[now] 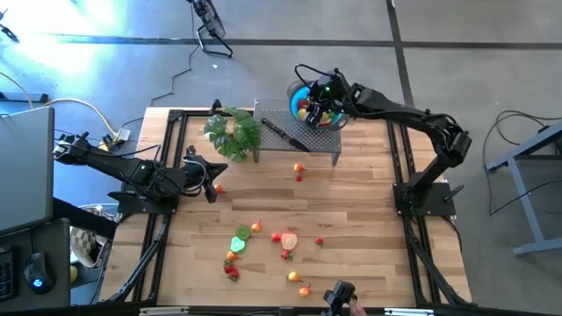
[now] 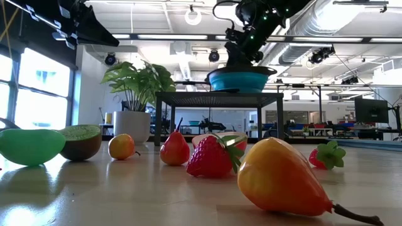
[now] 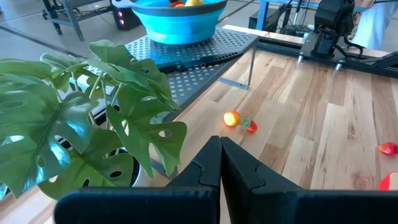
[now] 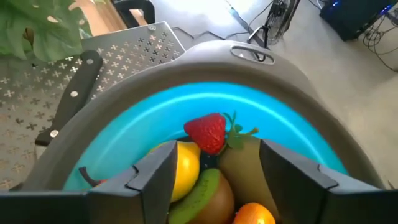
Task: Pick & Place Fruit
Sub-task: Put the red strawberry in the blue bowl on the shelf
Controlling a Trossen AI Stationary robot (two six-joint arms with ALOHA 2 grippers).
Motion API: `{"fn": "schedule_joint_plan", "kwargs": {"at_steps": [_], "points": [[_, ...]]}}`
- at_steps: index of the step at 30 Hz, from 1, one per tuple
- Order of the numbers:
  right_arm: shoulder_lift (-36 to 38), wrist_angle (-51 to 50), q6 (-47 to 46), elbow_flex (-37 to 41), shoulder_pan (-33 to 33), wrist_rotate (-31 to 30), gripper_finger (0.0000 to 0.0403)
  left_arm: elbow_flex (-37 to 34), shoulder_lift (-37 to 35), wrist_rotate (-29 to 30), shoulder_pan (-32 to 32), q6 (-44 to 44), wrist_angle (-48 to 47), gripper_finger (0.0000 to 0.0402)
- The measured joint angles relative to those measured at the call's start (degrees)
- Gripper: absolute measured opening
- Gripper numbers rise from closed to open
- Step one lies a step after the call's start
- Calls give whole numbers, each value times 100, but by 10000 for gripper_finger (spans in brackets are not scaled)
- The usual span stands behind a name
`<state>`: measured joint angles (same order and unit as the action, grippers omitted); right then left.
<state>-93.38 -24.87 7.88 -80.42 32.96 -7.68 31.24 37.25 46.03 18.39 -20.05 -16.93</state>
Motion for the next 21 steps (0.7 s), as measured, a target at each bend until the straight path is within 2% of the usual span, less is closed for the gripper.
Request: {"fn": "schedule_joint_plan", "kwargs": {"at_steps": [6,21], "points": [[209,-17,-2,0,-128,-36,223,0,0,-16,0,0,1,0],[1019,-16,-375,0,-959,-180,170,0,-1,-19,0,0,2,0]]}}
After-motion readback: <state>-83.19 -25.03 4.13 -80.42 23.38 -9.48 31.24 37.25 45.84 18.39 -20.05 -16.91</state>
